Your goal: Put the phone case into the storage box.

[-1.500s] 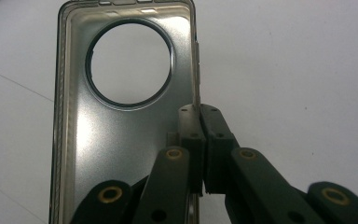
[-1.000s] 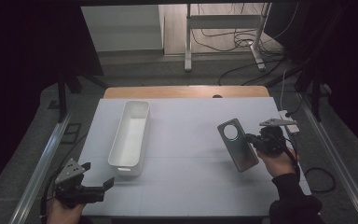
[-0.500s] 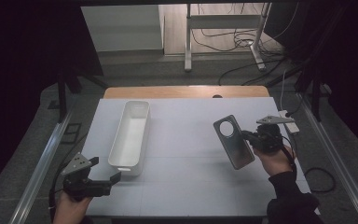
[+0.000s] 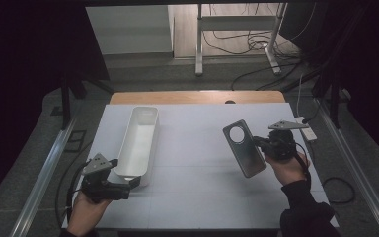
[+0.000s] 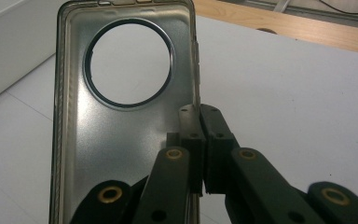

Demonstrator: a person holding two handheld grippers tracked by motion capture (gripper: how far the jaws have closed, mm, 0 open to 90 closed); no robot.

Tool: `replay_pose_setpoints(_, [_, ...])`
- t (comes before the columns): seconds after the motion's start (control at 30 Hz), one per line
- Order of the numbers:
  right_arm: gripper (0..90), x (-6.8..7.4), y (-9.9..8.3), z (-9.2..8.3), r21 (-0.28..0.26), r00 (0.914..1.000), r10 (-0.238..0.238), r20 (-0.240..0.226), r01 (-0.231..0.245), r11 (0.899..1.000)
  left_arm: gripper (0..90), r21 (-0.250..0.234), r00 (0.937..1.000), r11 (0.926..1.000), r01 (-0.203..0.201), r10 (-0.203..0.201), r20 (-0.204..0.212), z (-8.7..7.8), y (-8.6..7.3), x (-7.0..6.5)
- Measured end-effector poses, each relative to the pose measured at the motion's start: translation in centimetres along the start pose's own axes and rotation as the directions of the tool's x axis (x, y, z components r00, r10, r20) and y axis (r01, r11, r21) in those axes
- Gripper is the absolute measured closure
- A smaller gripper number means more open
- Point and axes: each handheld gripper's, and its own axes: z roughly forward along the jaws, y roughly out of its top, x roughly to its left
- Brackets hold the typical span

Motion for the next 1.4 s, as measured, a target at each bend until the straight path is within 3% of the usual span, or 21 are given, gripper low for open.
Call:
replay_pose_setpoints(0.6, [89.1, 1.0, 0.7, 0.5, -0.004, 0.9997, -0.017, -0.018, 0.017, 1.000, 0.0, 0.009, 0.9954, 0.9979, -0.064, 0.064, 0.072, 3.0, 2.4, -1.4])
replay_pose_setpoints(1.13, [89.0, 2.1, 1.1, 1.1, -0.010, 0.9991, -0.027, -0.032, 0.027, 1.000, 0.0, -0.003, 0.9868, 0.9951, -0.099, 0.099, 0.128, 5.6, 4.7, -2.9])
replay_pose_setpoints(1.4, [89.1, 2.8, 1.4, 1.5, -0.014, 0.9987, -0.032, -0.039, 0.031, 0.999, 0.0, -0.009, 0.9822, 0.9953, -0.096, 0.096, 0.161, 6.8, 5.6, -3.4])
